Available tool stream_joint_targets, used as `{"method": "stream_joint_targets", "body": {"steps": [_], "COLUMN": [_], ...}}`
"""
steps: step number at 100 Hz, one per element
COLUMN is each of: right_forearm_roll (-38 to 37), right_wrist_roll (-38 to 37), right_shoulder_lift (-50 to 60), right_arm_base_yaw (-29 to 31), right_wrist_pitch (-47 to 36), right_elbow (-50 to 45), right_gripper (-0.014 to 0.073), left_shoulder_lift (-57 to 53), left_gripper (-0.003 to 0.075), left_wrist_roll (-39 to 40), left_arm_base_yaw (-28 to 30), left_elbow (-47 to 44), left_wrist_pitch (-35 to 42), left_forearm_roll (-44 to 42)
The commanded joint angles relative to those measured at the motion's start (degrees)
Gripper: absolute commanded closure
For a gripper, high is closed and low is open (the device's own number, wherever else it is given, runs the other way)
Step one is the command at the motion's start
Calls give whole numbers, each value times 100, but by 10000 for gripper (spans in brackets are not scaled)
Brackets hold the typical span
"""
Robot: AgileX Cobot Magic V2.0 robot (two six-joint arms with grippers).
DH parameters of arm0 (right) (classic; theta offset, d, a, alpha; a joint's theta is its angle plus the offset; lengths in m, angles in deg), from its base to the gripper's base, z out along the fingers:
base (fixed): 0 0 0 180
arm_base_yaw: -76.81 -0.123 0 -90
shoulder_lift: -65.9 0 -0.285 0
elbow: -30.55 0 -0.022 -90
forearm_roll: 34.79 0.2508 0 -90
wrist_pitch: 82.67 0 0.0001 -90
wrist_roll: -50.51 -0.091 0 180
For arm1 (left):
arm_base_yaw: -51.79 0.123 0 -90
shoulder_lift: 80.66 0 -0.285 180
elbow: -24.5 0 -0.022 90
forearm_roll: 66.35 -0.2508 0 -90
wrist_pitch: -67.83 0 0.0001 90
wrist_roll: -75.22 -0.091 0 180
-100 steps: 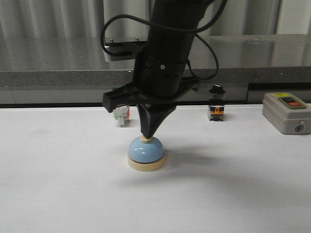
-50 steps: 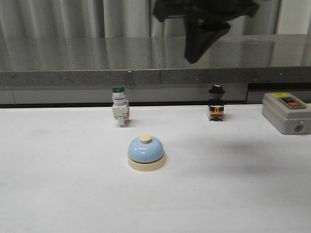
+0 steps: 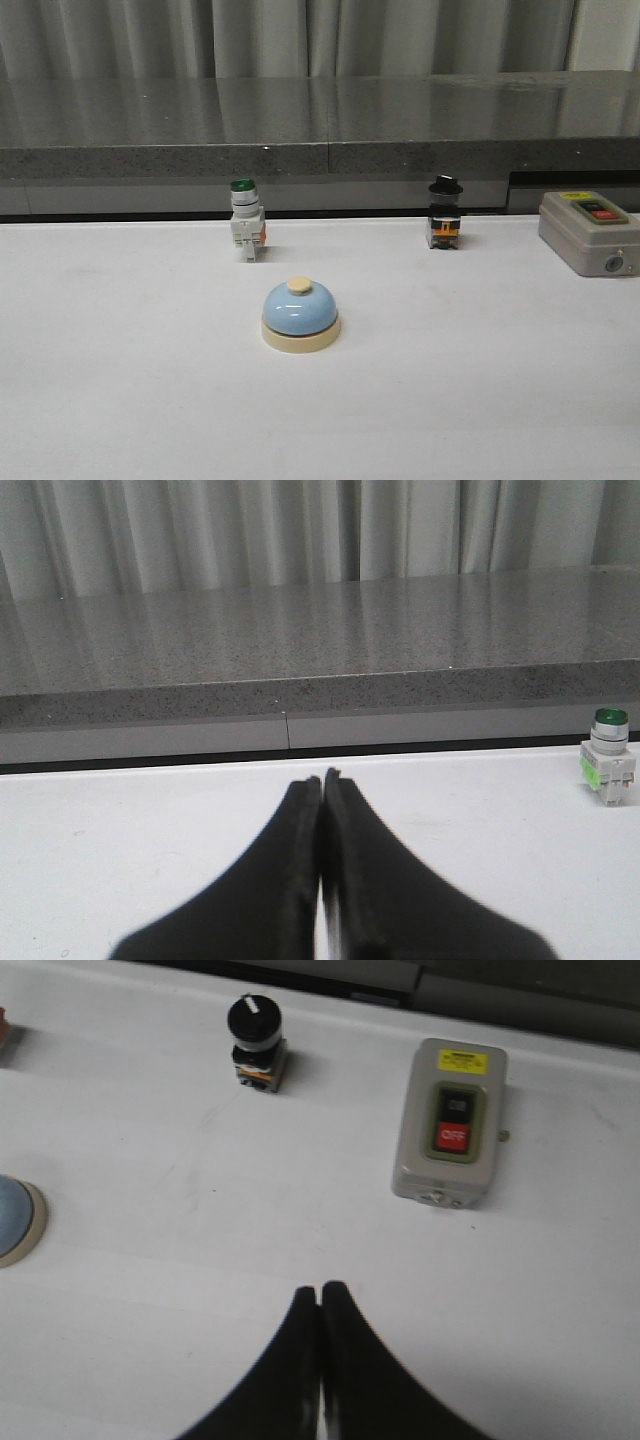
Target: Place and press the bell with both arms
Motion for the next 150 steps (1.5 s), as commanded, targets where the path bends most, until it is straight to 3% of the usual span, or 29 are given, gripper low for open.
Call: {"method": "stream_joint_targets", "body": {"steps": [1,36,58,121,150], "right_forearm_roll": [-60,-60,-60,-62,-81], "right_wrist_roll": [34,34,34,34,34], "right_shoulder_lift": [746,3179,4167,4341,4929], "right_arm_base_yaw": [228,477,477,477,477], "right_wrist_pitch": [-523,-832,-659,-614,-1910], "right_elbow": [-332,-1856,-2133,-2133,-2978], "right_gripper": [654,654,654,654,654], "left_shoulder_lift": [-181,-181,-181,-181,-181], "left_gripper": [740,740,740,740,740], "left_wrist_roll": [46,46,46,46,46], "left_arm_base_yaw": [-1,-1,-1,-1,-1], "left_elbow": [-234,-234,-234,-234,-234], "left_wrist_pitch": [467,467,467,467,467], "left_forearm_roll": [51,51,51,51,51]}}
